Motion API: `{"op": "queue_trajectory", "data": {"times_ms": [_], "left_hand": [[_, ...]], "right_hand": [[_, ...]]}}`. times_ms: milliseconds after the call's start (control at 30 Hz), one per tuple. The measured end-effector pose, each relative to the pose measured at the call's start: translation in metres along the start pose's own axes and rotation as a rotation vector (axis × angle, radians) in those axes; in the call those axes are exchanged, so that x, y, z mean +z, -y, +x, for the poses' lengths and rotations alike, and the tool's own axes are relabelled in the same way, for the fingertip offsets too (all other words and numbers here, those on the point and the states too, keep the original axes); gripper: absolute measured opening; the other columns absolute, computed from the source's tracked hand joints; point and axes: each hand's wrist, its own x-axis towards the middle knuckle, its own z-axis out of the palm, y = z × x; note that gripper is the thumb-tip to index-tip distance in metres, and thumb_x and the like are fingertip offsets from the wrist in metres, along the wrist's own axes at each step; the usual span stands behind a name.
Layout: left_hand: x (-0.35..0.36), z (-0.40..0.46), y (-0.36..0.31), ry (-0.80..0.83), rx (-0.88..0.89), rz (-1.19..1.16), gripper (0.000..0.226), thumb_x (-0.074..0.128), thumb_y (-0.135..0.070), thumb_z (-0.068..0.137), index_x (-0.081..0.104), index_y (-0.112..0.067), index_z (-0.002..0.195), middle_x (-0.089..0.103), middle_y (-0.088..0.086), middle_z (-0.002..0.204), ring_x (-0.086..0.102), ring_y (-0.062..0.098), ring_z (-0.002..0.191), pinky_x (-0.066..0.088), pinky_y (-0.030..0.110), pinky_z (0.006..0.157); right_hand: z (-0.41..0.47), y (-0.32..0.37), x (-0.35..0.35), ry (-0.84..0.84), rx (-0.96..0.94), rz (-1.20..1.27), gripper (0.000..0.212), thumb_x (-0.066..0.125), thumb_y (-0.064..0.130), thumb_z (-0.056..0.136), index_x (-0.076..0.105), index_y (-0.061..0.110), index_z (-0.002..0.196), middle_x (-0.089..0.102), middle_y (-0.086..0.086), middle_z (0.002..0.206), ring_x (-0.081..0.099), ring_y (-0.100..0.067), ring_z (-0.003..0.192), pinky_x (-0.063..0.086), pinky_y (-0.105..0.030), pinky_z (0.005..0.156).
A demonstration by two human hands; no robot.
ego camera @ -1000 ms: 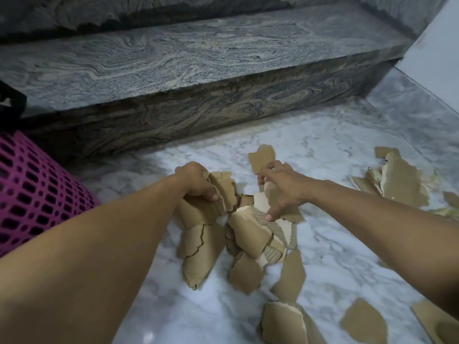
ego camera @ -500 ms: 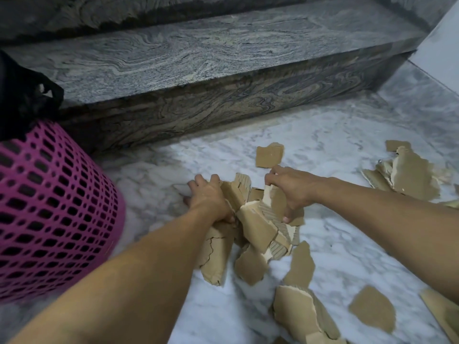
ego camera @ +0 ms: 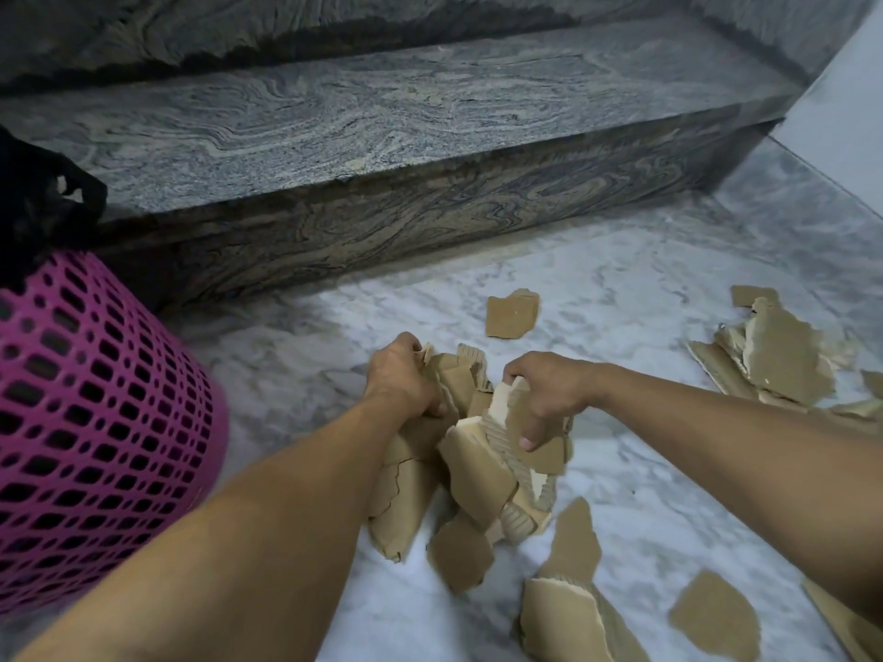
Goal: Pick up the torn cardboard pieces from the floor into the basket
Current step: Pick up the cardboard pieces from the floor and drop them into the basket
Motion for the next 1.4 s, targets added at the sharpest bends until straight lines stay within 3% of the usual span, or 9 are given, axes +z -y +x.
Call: {"op": "queue_trajectory", "data": {"times_ms": [100,267,567,767,900,1000,1100,1267,1400], "left_hand": [[0.000,0.007,-0.007,-0.013,0.050,0.037,0.062,0.091,-0.015,0.056,0.059,-0.017,0.109,0.059,0.001,0.098,0.052,0.017,0.088,0.045,0.022,0.075],[-0.001,0.024,-0.017,-0.139,0.123,0.046,0.026,0.067,-0.017,0.081,0.060,-0.016,0.106,0.064,0.008,0.101,0.054,0.022,0.084,0.050,0.030,0.072],[-0.005,0.046,-0.027,-0.056,0.194,0.193,0.066,0.089,-0.017,0.061,0.056,-0.012,0.118,0.060,0.007,0.113,0.057,0.025,0.106,0.049,0.029,0.080],[-0.006,0.061,-0.030,0.111,0.247,0.335,0.079,0.086,-0.021,0.064,0.043,-0.032,0.129,0.046,0.010,0.123,0.055,0.029,0.104,0.049,0.035,0.082],[-0.008,0.071,-0.042,0.228,0.436,0.552,0.098,0.082,-0.018,0.069,0.025,-0.036,0.147,0.036,0.004,0.140,0.038,0.030,0.126,0.046,0.044,0.094],[-0.007,0.074,-0.051,0.300,0.441,0.654,0.093,0.084,-0.021,0.066,0.033,-0.034,0.143,0.040,0.005,0.131,0.039,0.029,0.123,0.047,0.046,0.094],[-0.006,0.074,-0.053,0.290,0.419,0.624,0.086,0.086,-0.021,0.063,0.039,-0.028,0.135,0.045,0.006,0.127,0.045,0.028,0.117,0.048,0.043,0.091],[-0.010,0.062,-0.043,0.221,0.377,0.487,0.059,0.082,-0.019,0.067,0.053,-0.018,0.117,0.057,0.005,0.117,0.055,0.027,0.105,0.048,0.035,0.081],[-0.032,0.037,-0.048,0.141,0.351,0.424,0.054,0.081,-0.020,0.068,0.057,-0.012,0.115,0.058,0.006,0.116,0.055,0.025,0.101,0.046,0.029,0.077]], "right_hand": [[0.003,-0.007,-0.015,0.001,0.046,0.140,0.074,0.091,0.021,0.061,0.048,0.019,0.122,0.051,0.005,0.089,0.053,-0.015,0.080,0.040,-0.022,0.053],[0.014,-0.020,-0.049,-0.193,0.115,0.155,0.095,0.092,0.024,0.059,0.045,0.011,0.141,0.051,-0.005,0.134,0.052,-0.025,0.119,0.048,-0.026,0.088],[0.059,-0.024,-0.070,-0.284,0.105,-0.013,0.098,0.088,0.039,0.059,0.040,0.023,0.144,0.037,-0.003,0.149,0.038,-0.027,0.133,0.043,-0.037,0.104],[0.062,-0.032,-0.069,-0.243,0.058,-0.055,0.091,0.084,0.037,0.069,0.036,0.019,0.144,0.044,0.000,0.139,0.046,-0.026,0.125,0.045,-0.035,0.097],[0.059,-0.034,-0.072,-0.250,0.034,-0.004,0.073,0.086,0.030,0.067,0.045,0.020,0.127,0.053,-0.002,0.121,0.054,-0.026,0.110,0.045,-0.029,0.077],[0.052,-0.033,-0.073,-0.240,0.059,0.089,0.067,0.089,0.023,0.062,0.042,0.025,0.110,0.053,-0.003,0.109,0.058,-0.027,0.097,0.055,-0.036,0.065],[0.044,-0.035,-0.073,-0.180,0.065,0.217,0.043,0.089,0.013,0.062,0.061,0.017,0.094,0.064,-0.006,0.095,0.066,-0.025,0.080,0.054,-0.029,0.049],[0.025,-0.043,-0.073,-0.144,0.087,0.327,0.054,0.092,0.017,0.054,0.069,0.014,0.103,0.064,-0.002,0.107,0.068,-0.025,0.092,0.061,-0.041,0.076],[-0.013,-0.038,-0.083,-0.128,0.047,0.500,0.033,0.086,0.003,0.064,0.069,0.010,0.091,0.073,-0.011,0.092,0.072,-0.026,0.080,0.059,-0.032,0.061]]}}
